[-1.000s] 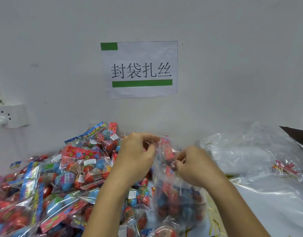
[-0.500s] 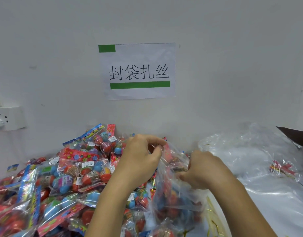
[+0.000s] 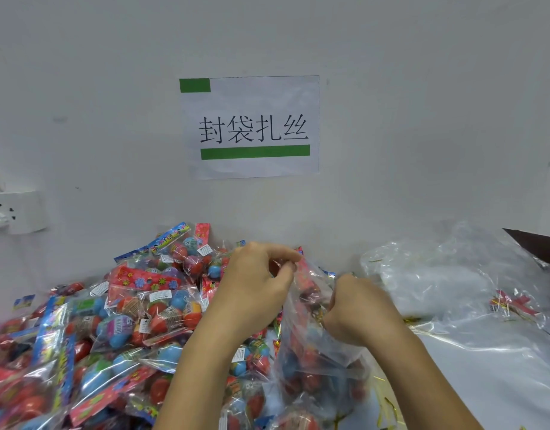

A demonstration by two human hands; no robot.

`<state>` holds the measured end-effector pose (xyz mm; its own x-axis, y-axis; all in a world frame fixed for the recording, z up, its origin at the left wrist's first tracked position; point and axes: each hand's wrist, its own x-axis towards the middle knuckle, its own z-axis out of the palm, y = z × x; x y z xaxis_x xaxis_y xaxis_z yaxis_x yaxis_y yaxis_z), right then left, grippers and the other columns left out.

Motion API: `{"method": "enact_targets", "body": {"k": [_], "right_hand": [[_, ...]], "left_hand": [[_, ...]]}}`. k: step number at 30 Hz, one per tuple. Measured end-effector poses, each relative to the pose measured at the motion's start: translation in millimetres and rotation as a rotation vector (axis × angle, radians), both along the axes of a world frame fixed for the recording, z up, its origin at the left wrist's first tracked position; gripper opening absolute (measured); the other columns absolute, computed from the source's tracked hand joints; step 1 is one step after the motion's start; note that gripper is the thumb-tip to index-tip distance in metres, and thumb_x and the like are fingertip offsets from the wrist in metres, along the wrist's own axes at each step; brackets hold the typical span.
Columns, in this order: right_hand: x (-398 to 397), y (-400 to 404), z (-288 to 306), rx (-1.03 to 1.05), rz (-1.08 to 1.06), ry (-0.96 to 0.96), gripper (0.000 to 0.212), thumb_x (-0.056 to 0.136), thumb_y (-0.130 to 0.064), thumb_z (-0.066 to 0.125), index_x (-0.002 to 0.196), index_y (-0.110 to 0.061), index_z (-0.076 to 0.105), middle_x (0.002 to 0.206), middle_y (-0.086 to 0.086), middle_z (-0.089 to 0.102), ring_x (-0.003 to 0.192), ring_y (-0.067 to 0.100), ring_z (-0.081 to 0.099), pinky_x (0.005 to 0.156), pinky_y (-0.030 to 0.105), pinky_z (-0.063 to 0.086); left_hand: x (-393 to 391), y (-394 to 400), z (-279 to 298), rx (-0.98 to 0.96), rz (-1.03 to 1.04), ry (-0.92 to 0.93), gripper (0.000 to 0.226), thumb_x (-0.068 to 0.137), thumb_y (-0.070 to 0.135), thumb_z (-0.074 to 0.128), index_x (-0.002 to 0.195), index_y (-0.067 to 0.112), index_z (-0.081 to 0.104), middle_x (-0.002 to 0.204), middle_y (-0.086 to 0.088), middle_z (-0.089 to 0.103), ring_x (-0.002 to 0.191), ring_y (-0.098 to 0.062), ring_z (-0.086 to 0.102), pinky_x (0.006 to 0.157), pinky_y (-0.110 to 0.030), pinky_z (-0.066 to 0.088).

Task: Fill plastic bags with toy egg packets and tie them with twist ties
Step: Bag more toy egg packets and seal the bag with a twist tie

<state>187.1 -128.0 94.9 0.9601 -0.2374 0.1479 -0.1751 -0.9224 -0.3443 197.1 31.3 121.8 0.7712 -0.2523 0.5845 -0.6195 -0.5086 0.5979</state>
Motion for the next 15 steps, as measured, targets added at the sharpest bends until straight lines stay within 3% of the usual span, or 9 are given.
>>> {"method": "enact_targets", "body": {"k": [4,8,11,15], "right_hand": [[1,-7,1,0.014,0.040,0.078,0.024,0.092,-0.028,0.059,0.074,-0.015,0.050,0.077,0.003,0.049,0.078,0.025,0.051,0.063,0.026,0.043],[-6,-16,9,-0.027,-0.046,0.092,0.014,0.088,-0.021,0.057,0.097,-0.015,0.067,0.095,0.003,0.062,0.088,0.027,0.058,0.080,0.030,0.054],[-10,-19,15,-0.039,-0.148,-0.014,0.003,0.085,-0.019,0.059,0.084,-0.016,0.058,0.084,0.002,0.052,0.079,0.027,0.052,0.068,0.028,0.044],[-11,-21,17,-0.038,-0.217,-0.117,0.032,0.088,-0.028,0.066,0.073,-0.019,0.039,0.076,-0.001,0.043,0.068,0.021,0.044,0.064,0.029,0.038]], "left_hand": [[1,0,0,0.007,-0.001,-0.005,0.024,0.096,0.013,0.058,0.107,0.022,0.078,0.091,0.013,0.073,0.086,0.006,0.061,0.069,0.001,0.044],[1,0,0,0.020,-0.009,-0.004,0.024,0.096,0.013,0.058,0.107,0.021,0.078,0.090,0.013,0.073,0.085,0.004,0.061,0.070,-0.001,0.045],[0,-2,0,0.024,-0.017,-0.012,0.025,0.096,0.012,0.058,0.107,0.022,0.078,0.090,0.013,0.073,0.085,0.004,0.062,0.070,-0.002,0.046],[1,-2,0,0.018,-0.015,-0.017,0.025,0.096,0.013,0.058,0.109,0.023,0.077,0.091,0.015,0.072,0.086,0.006,0.061,0.070,-0.001,0.045]]}}
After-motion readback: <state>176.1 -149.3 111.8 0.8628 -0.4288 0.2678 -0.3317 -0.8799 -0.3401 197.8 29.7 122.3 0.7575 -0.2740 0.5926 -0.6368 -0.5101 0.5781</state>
